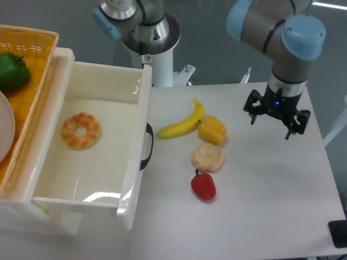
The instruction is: Place the donuts in the upper white drawer
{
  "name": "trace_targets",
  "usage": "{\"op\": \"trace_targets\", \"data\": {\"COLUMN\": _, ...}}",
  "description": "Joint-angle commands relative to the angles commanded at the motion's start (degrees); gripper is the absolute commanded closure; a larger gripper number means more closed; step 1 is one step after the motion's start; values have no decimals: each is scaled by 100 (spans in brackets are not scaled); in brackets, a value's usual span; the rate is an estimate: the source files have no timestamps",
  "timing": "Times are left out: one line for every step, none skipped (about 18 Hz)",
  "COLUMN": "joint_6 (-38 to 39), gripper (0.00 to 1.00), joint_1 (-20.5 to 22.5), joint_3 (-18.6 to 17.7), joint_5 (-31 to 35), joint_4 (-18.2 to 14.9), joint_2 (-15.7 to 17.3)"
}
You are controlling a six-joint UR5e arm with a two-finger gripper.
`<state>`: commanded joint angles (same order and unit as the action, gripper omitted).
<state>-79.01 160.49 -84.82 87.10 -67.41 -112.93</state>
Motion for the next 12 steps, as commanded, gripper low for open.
{"op": "trace_targets", "data": {"joint_6": -70, "gripper": 0, "joint_1": -9, "joint_3": 18, "joint_5": 0, "joint_4": 0, "joint_2": -62}}
{"op": "trace_targets", "data": {"joint_6": -192, "gripper": 0, "joint_1": 0, "joint_3": 27, "joint_5": 0, "joint_4": 0, "joint_2": -106}}
{"op": "trace_targets", "data": {"joint_6": -385, "gripper": 0, "joint_1": 9, "joint_3": 70, "joint_5": 0, "joint_4": 0, "joint_2": -194}}
{"op": "trace_targets", "data": {"joint_6": -622, "gripper": 0, "joint_1": 35, "joint_3": 97, "joint_5": 0, "joint_4": 0, "joint_2": -229}}
{"op": "trace_targets", "data": {"joint_6": -911, "gripper": 0, "joint_1": 79, "joint_3": 97, "joint_5": 0, "joint_4": 0, "joint_2": -247}}
{"op": "trace_targets", "data": {"joint_6": -1140, "gripper": 0, "joint_1": 105, "joint_3": 97, "joint_5": 0, "joint_4": 0, "joint_2": -282}}
{"op": "trace_targets", "data": {"joint_6": -1308, "gripper": 0, "joint_1": 131, "joint_3": 106, "joint_5": 0, "joint_4": 0, "joint_2": -361}}
{"op": "trace_targets", "data": {"joint_6": -1423, "gripper": 0, "joint_1": 149, "joint_3": 132, "joint_5": 0, "joint_4": 9, "joint_2": -405}}
{"op": "trace_targets", "data": {"joint_6": -1494, "gripper": 0, "joint_1": 149, "joint_3": 150, "joint_5": 17, "joint_4": 26, "joint_2": -449}}
{"op": "trace_targets", "data": {"joint_6": -1520, "gripper": 0, "joint_1": 149, "joint_3": 141, "joint_5": 26, "joint_4": 79, "joint_2": -467}}
{"op": "trace_targets", "data": {"joint_6": -1521, "gripper": 0, "joint_1": 149, "joint_3": 132, "joint_5": 35, "joint_4": 105, "joint_2": -476}}
{"op": "trace_targets", "data": {"joint_6": -1521, "gripper": 0, "joint_1": 149, "joint_3": 123, "joint_5": 35, "joint_4": 123, "joint_2": -502}}
